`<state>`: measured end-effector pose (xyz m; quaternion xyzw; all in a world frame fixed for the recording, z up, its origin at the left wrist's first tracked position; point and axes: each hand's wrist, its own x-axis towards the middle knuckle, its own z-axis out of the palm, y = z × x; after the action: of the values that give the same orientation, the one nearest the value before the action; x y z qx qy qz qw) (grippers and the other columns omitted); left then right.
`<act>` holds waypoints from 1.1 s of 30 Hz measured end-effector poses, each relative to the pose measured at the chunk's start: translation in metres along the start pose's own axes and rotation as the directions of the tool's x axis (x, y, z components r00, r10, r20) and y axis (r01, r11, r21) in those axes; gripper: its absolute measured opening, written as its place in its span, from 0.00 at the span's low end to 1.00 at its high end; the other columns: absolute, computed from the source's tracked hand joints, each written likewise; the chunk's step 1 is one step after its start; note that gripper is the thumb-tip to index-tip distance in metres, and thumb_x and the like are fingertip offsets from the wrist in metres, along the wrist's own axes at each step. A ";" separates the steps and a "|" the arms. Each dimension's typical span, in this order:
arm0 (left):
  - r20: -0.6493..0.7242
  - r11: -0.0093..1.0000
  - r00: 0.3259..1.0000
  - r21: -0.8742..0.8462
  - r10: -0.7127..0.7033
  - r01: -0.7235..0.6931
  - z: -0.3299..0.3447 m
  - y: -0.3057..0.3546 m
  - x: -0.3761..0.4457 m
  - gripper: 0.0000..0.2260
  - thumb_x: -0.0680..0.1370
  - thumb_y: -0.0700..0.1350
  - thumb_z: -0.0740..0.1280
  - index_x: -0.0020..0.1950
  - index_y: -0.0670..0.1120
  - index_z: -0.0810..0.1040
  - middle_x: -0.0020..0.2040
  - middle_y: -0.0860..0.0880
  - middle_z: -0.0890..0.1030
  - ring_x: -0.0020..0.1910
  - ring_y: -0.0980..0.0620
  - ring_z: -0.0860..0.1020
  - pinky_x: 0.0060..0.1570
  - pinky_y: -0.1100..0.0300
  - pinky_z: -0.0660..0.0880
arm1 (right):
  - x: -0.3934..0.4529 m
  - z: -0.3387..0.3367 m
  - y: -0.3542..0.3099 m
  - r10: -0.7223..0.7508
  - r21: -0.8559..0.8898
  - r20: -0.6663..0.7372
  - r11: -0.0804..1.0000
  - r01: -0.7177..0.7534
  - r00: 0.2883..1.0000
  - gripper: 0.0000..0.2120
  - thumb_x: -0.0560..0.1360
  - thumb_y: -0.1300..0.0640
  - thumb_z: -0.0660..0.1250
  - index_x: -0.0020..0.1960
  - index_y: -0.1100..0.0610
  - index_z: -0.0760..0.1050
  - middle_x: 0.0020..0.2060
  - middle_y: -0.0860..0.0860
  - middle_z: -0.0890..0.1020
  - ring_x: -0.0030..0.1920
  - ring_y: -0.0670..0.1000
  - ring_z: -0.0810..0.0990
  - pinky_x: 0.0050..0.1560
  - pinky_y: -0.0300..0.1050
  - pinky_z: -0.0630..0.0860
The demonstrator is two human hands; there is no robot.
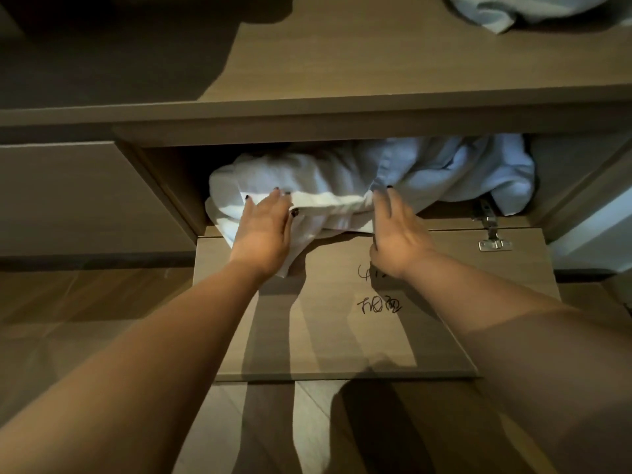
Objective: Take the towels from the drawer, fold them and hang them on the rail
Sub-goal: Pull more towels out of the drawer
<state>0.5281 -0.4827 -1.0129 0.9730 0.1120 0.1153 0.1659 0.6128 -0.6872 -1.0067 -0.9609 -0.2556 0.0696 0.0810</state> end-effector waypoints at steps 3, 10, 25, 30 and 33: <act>-0.156 0.899 0.947 -0.389 -0.281 0.202 -0.013 0.025 0.008 0.12 0.85 0.48 0.53 0.51 0.43 0.72 0.40 0.47 0.75 0.43 0.43 0.74 0.41 0.53 0.66 | 0.003 -0.007 0.001 0.039 0.078 -0.059 0.996 -0.035 0.998 0.49 0.73 0.56 0.72 0.79 0.55 0.41 0.79 0.58 0.45 0.77 0.60 0.52 0.73 0.55 0.59; 0.341 0.296 0.876 -0.846 -0.341 0.444 -0.028 0.067 0.019 0.09 0.82 0.46 0.61 0.51 0.43 0.78 0.42 0.48 0.80 0.41 0.49 0.78 0.45 0.54 0.76 | -0.005 -0.020 -0.005 -0.025 0.206 -0.240 0.976 0.076 0.970 0.57 0.68 0.42 0.75 0.79 0.57 0.39 0.79 0.55 0.45 0.78 0.57 0.49 0.75 0.57 0.57; 0.288 0.376 0.842 -0.795 -0.457 0.476 -0.022 0.043 0.007 0.03 0.79 0.43 0.67 0.48 0.45 0.78 0.41 0.47 0.79 0.42 0.48 0.79 0.40 0.59 0.76 | -0.002 -0.047 -0.007 0.316 0.872 -0.049 0.476 -0.114 0.948 0.13 0.81 0.64 0.56 0.59 0.67 0.76 0.56 0.65 0.79 0.53 0.60 0.79 0.47 0.41 0.74; 0.184 0.772 0.953 -0.559 -0.239 0.302 -0.014 0.019 -0.001 0.37 0.71 0.46 0.78 0.76 0.50 0.63 0.71 0.46 0.68 0.66 0.49 0.70 0.60 0.58 0.72 | -0.008 -0.057 0.001 0.221 0.927 0.296 -0.301 -0.224 0.929 0.16 0.84 0.48 0.55 0.59 0.58 0.74 0.48 0.57 0.80 0.45 0.55 0.79 0.45 0.47 0.79; 0.164 0.923 0.985 -0.385 0.047 0.020 -0.007 0.023 -0.007 0.56 0.65 0.56 0.80 0.81 0.52 0.45 0.81 0.51 0.50 0.79 0.50 0.50 0.75 0.52 0.53 | -0.014 -0.060 0.006 0.011 0.896 0.401 -0.214 -0.389 0.916 0.17 0.81 0.46 0.58 0.50 0.58 0.78 0.42 0.56 0.81 0.40 0.52 0.80 0.44 0.44 0.78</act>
<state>0.5241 -0.5030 -0.9995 0.9284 0.0659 0.0528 0.3619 0.6140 -0.7069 -0.9477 -0.5616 0.0424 0.3700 0.7389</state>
